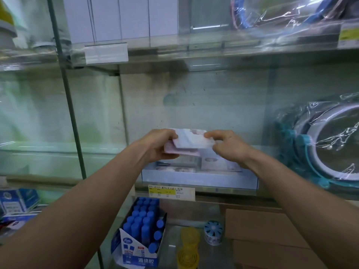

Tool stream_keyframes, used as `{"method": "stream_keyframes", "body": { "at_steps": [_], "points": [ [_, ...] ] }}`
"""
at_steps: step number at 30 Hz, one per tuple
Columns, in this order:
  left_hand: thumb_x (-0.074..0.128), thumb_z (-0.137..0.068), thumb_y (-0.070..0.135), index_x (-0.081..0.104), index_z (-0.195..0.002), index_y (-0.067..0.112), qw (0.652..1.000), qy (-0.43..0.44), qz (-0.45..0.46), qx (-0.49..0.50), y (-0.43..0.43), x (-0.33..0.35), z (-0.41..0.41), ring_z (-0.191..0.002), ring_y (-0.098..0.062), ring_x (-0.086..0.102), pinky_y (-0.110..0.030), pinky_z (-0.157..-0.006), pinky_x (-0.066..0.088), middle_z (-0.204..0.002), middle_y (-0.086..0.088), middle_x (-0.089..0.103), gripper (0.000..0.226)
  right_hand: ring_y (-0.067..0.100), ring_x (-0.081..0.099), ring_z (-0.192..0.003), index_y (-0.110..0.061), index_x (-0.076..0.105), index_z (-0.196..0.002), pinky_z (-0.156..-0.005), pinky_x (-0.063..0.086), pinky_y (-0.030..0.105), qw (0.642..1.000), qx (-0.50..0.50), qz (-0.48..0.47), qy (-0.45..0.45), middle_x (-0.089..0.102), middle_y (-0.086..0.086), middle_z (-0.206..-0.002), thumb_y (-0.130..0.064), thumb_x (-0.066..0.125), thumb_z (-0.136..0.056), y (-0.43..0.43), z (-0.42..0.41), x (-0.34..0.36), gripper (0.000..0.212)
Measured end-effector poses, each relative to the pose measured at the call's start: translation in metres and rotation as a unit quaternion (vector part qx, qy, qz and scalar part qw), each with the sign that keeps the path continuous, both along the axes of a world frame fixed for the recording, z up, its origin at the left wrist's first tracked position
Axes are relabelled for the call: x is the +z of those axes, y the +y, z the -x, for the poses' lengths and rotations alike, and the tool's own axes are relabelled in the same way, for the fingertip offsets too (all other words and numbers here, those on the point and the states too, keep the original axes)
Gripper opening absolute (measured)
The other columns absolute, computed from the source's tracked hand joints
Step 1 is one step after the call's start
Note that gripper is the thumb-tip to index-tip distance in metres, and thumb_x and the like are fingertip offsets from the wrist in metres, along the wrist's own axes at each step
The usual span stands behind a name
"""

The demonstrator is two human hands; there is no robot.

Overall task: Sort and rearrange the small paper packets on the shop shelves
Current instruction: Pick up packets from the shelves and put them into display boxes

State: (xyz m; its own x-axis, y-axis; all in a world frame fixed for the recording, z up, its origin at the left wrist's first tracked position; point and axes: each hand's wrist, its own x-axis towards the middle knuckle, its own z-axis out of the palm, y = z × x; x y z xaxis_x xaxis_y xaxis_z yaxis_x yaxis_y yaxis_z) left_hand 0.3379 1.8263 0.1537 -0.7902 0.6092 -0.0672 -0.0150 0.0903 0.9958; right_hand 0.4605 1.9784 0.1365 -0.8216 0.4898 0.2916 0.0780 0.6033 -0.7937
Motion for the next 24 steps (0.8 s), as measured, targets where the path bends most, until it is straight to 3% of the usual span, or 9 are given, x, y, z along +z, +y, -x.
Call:
{"method": "stream_keyframes", "body": {
  "at_steps": [3,6,9,11,14,16,20,24],
  "points": [
    [0.05,-0.095,0.008,0.051,-0.122,0.006,1.0,-0.004,0.004,-0.002,-0.003,-0.006,0.012,-0.085,-0.024,0.066,-0.036,-0.06,0.054,-0.107,-0.015,0.067,0.027,0.027,0.061,-0.107,-0.008,0.054,-0.128,-0.076,0.058,0.031,0.99,0.014,0.135,0.027,0.058,0.014,-0.126,0.011,0.038,-0.091,0.003,0.002,-0.005,0.045],
    [0.051,-0.095,0.007,0.054,-0.12,0.003,1.0,-0.001,0.006,-0.013,-0.002,-0.012,0.02,-0.089,-0.027,0.067,-0.042,-0.076,0.055,-0.107,-0.017,0.068,0.026,0.024,0.062,-0.098,-0.011,0.053,-0.129,-0.079,0.059,0.038,0.983,0.011,0.178,0.044,0.064,0.014,-0.116,0.003,0.044,-0.091,0.005,0.003,-0.005,0.041],
    [0.056,-0.093,0.009,0.054,-0.12,0.0,1.0,0.012,0.005,-0.008,0.001,-0.014,0.023,-0.094,-0.03,0.066,-0.045,-0.085,0.054,-0.11,-0.019,0.067,0.028,0.023,0.065,-0.085,-0.017,0.041,-0.137,-0.073,0.06,0.04,0.983,-0.001,0.175,0.047,0.068,0.014,-0.104,-0.004,0.058,-0.09,0.007,0.005,-0.004,0.051],
    [0.059,-0.092,0.011,0.055,-0.117,0.001,1.0,0.008,-0.009,-0.003,0.005,-0.011,0.021,-0.087,-0.026,0.066,-0.04,-0.072,0.057,-0.107,-0.016,0.067,0.027,0.025,0.067,-0.083,-0.019,0.037,-0.14,-0.071,0.059,0.04,0.981,0.001,0.189,0.037,0.069,0.014,-0.102,-0.01,0.065,-0.088,0.005,0.005,0.0,0.06],
    [0.06,-0.092,0.021,0.059,-0.102,0.009,0.998,-0.02,-0.058,-0.003,0.01,-0.003,0.019,-0.073,-0.018,0.061,-0.025,-0.048,0.053,-0.094,-0.011,0.066,0.016,0.019,0.066,-0.067,-0.016,0.049,-0.128,-0.056,0.059,0.031,0.971,-0.004,0.227,0.075,0.068,0.011,-0.092,-0.009,0.064,-0.088,-0.001,0.008,0.007,0.043],
    [0.059,-0.093,0.028,0.061,-0.096,0.009,0.996,-0.043,-0.083,0.004,0.01,0.001,0.021,-0.073,-0.018,0.058,-0.024,-0.047,0.053,-0.09,-0.008,0.063,0.019,0.015,0.063,-0.055,-0.011,0.054,-0.113,-0.043,0.054,0.022,0.953,-0.023,0.271,0.135,0.064,0.009,-0.08,-0.006,0.062,-0.089,-0.002,0.009,0.013,0.025],
    [0.06,-0.091,0.035,0.065,-0.107,0.008,0.998,-0.041,-0.038,-0.037,0.012,0.001,0.019,-0.082,-0.021,0.059,-0.03,-0.054,0.053,-0.1,-0.009,0.065,0.032,0.017,0.065,-0.06,-0.01,0.053,-0.096,-0.048,0.057,0.024,0.934,-0.021,0.319,0.159,0.066,0.009,-0.079,-0.006,0.06,-0.09,-0.002,0.01,0.02,0.01],
    [0.067,-0.086,0.019,0.063,-0.105,0.01,0.999,-0.012,-0.015,-0.043,0.02,-0.001,0.011,-0.08,-0.017,0.063,-0.028,-0.052,0.051,-0.106,-0.01,0.068,0.021,0.016,0.067,-0.064,-0.01,0.058,-0.091,-0.053,0.058,0.023,0.953,-0.023,0.278,0.116,0.068,0.007,-0.078,-0.012,0.063,-0.09,-0.003,0.011,0.021,0.006]
  ]
}}
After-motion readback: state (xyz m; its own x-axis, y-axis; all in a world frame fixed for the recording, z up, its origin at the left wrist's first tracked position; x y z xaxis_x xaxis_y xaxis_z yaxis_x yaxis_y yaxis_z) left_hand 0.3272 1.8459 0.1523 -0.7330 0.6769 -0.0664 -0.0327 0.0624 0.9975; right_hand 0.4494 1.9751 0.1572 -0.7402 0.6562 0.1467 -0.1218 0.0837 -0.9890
